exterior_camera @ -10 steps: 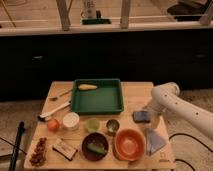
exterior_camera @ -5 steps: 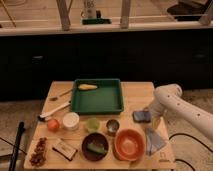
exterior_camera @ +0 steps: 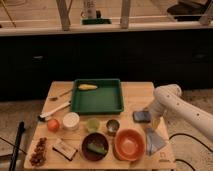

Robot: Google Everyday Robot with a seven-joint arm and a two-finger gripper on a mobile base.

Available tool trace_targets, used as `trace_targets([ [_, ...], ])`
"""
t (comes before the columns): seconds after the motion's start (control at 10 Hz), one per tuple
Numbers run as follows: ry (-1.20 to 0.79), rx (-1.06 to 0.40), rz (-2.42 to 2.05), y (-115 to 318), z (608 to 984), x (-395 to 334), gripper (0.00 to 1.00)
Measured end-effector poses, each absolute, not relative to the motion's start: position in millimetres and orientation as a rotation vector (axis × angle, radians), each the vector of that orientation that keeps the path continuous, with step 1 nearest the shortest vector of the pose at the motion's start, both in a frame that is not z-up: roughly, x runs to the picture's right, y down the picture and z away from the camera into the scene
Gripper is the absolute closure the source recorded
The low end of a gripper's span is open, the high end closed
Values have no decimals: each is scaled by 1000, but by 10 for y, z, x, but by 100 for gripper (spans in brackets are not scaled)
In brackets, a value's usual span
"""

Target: Place sponge in tray

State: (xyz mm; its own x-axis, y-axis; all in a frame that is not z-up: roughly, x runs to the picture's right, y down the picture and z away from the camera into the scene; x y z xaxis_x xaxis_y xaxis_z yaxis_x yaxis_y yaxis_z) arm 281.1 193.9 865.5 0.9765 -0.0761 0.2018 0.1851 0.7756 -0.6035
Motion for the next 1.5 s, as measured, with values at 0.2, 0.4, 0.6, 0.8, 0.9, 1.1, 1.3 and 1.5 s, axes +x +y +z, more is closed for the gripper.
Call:
trace_targets([
  [0.2,-175,-666,-158,1889,8664,2723,20],
  [0.4,-177,-668,-165,1869,8666,2703,20],
  [0.6,-186,-671,-171,1834,8689,2646,20],
  [0.8,-199,-675,-163,1823,8706,2632,27],
  [0.9,-210,-678,-149,1814,8716,2625,38],
  [1.1,-218,-695,-125,1818,8716,2641,59],
  [1.3,-228,-707,-114,1809,8718,2603,76],
  [1.5,-243,-722,-108,1809,8698,2576,97],
])
